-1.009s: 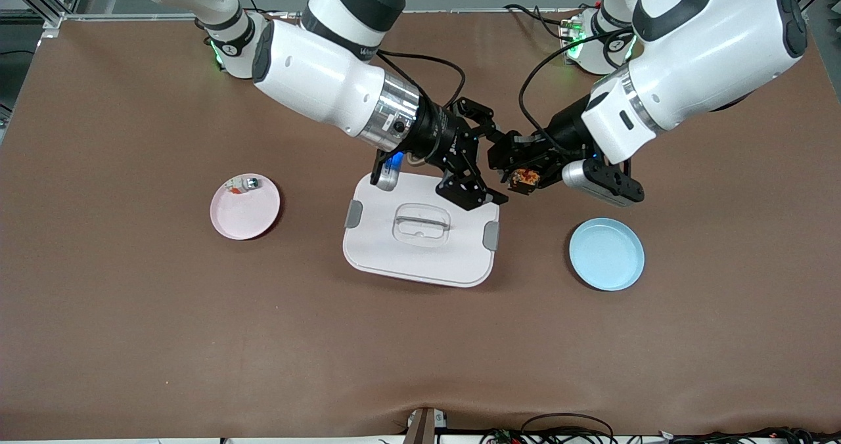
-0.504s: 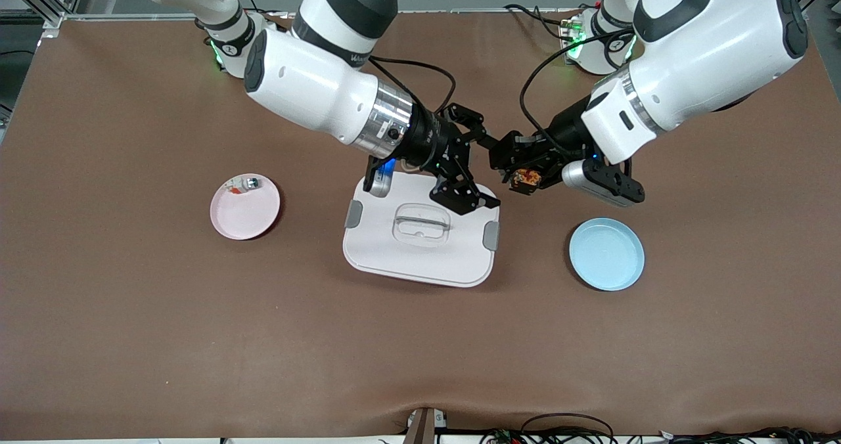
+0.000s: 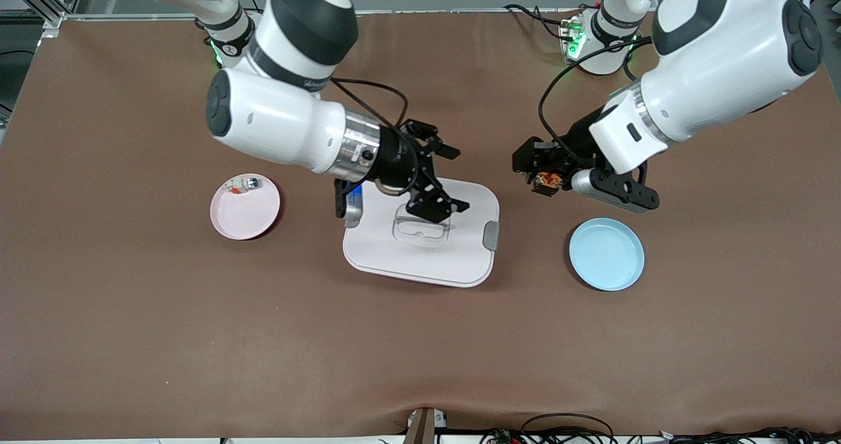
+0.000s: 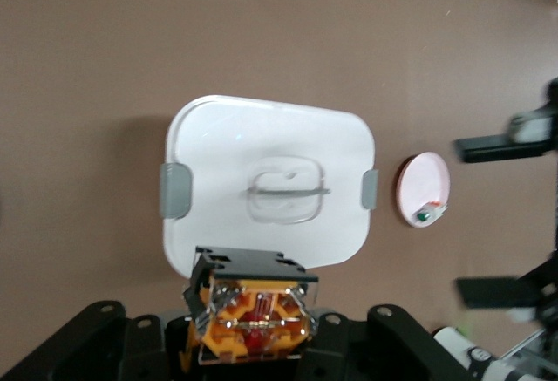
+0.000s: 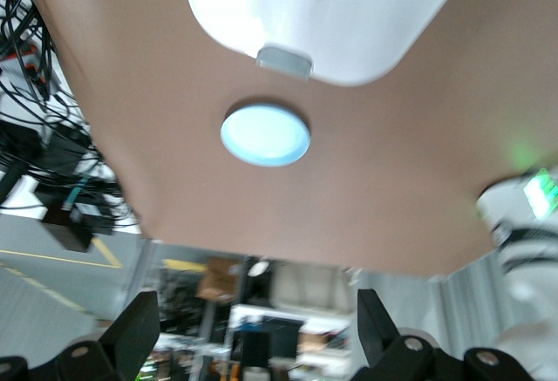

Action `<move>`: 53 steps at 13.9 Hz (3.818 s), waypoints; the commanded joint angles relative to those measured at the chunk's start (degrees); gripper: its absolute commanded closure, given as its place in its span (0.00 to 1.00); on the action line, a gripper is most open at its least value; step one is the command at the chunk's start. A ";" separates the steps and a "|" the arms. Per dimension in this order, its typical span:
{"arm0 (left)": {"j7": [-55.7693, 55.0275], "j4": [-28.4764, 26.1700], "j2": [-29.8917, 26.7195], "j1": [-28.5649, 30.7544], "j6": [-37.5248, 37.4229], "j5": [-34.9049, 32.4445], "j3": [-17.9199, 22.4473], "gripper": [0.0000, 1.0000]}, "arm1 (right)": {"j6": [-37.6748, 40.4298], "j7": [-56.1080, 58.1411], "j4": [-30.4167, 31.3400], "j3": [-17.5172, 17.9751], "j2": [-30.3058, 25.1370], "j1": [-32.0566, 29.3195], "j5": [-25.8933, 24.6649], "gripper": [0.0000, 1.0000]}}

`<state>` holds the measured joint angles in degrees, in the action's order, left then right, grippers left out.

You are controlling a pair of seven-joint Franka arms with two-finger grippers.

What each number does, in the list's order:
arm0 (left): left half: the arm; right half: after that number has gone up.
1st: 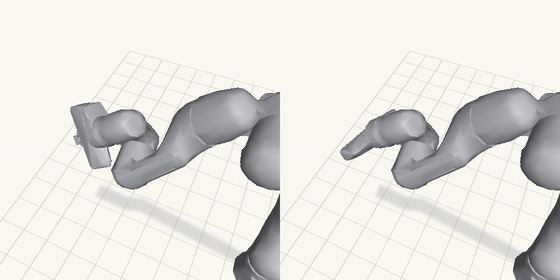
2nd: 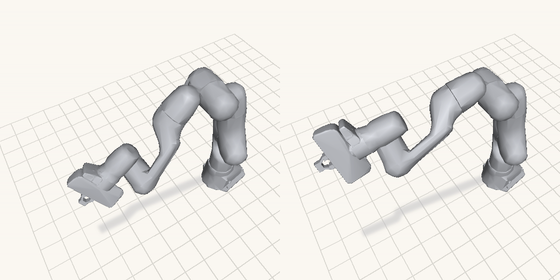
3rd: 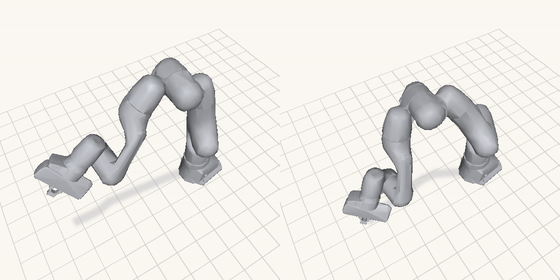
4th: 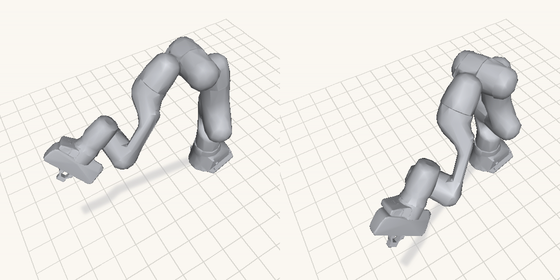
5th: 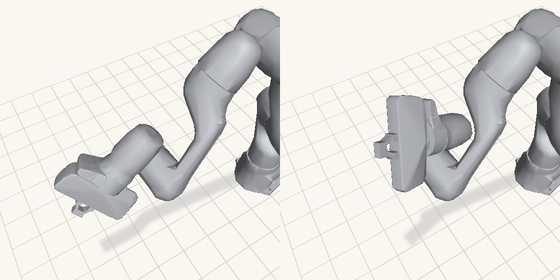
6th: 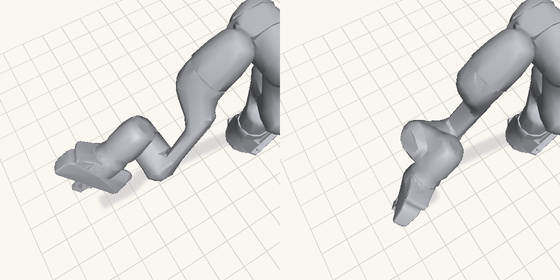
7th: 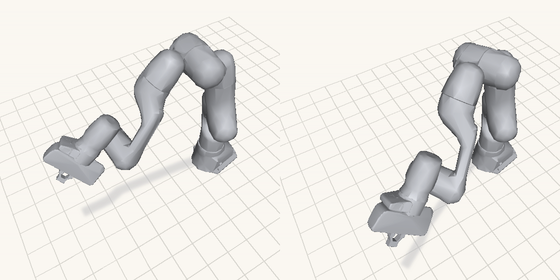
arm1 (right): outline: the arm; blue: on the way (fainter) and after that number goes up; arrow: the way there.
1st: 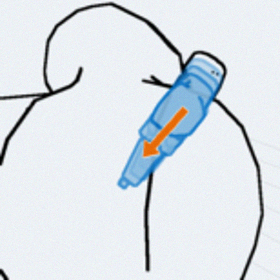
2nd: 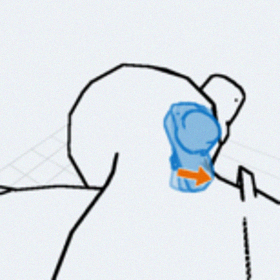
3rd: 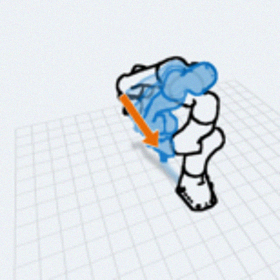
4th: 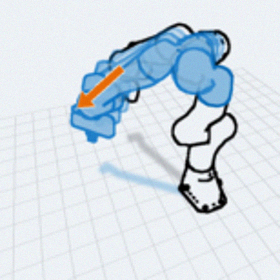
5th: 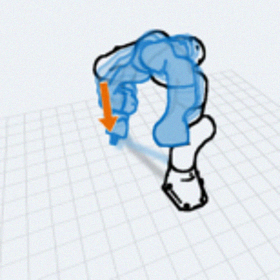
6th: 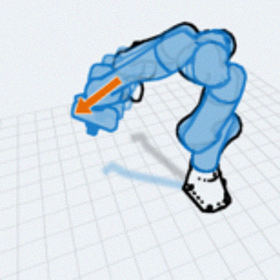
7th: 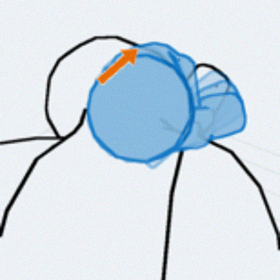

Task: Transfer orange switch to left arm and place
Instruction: 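Open the right gripper and pull back while the left gripper carries switch, then lower the switch onto the light-blue plate with the left gripper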

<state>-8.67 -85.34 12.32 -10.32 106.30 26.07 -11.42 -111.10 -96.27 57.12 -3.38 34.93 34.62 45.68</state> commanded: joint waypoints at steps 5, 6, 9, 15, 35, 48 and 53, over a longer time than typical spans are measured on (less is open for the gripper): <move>16.72 -4.56 0.25 3.81 -3.64 -10.06 -0.01 1.00 | 15.98 20.82 -0.70 0.56 -2.32 -3.67 -12.62 0.00; 19.19 -5.53 0.34 4.33 -3.55 -12.17 -0.01 1.00 | 18.44 26.08 -0.70 0.48 -2.58 -4.55 -13.68 0.00; 26.57 -7.47 1.30 5.65 -2.94 -17.10 -0.01 1.00 | 24.33 41.29 -0.52 0.56 -3.81 -8.68 -18.59 0.00; 44.14 -13.96 2.71 8.81 5.13 -23.25 -0.01 1.00 | 36.90 69.95 -0.52 0.48 -4.69 -16.67 -28.97 0.00; 87.50 -26.09 16.95 16.20 39.24 -23.52 -0.10 0.89 | 54.24 94.96 0.36 0.56 -9.62 -32.07 -44.54 0.00; 87.33 -28.21 17.04 14.45 40.04 -27.83 -0.10 0.78 | 52.30 95.04 0.27 0.65 -10.23 -33.04 -50.24 0.00; 87.33 -28.30 16.95 13.92 40.04 -29.32 -0.10 0.70 | 52.39 94.60 0.27 0.65 -12.25 -32.78 -50.42 0.00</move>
<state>78.27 -112.67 30.17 3.92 145.39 -1.73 -11.61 -59.04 -0.93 56.68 -3.83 24.07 2.16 -3.39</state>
